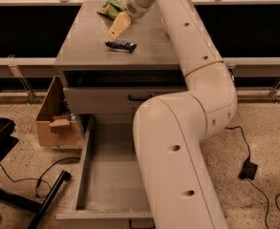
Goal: Pick rxbar blueberry from middle drawer and place on counter
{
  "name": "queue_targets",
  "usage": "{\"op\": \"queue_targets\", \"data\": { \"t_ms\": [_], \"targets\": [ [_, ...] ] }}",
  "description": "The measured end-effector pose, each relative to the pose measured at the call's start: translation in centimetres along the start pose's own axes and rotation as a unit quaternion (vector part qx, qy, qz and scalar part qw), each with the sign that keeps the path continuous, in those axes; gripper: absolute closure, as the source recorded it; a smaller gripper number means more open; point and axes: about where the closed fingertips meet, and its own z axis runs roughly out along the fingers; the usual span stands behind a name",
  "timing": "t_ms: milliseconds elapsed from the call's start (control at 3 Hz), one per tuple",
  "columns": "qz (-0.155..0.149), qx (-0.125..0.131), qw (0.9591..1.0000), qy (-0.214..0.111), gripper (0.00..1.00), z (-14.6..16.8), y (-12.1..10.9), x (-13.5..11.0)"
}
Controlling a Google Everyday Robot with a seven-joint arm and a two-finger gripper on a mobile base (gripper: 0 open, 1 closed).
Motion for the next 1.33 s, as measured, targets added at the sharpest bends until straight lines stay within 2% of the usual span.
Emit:
{"op": "queue_targets", "data": {
  "t_ms": [333,667,1000,1333],
  "targets": [
    [0.006,0.006,1.0000,-0.004,0.00,-0.4,-0.5,0.1],
    [0.062,0.056,0.9956,-0.043,0.00,-4.3,-4.5,1.2],
    [0.124,0.147,0.9806,-0.037,0.00,-11.3,-9.1,3.9],
    [0.171,0.256,0.9505,-0.042,0.00,-21.6,-12.1,5.6]
  ]
}}
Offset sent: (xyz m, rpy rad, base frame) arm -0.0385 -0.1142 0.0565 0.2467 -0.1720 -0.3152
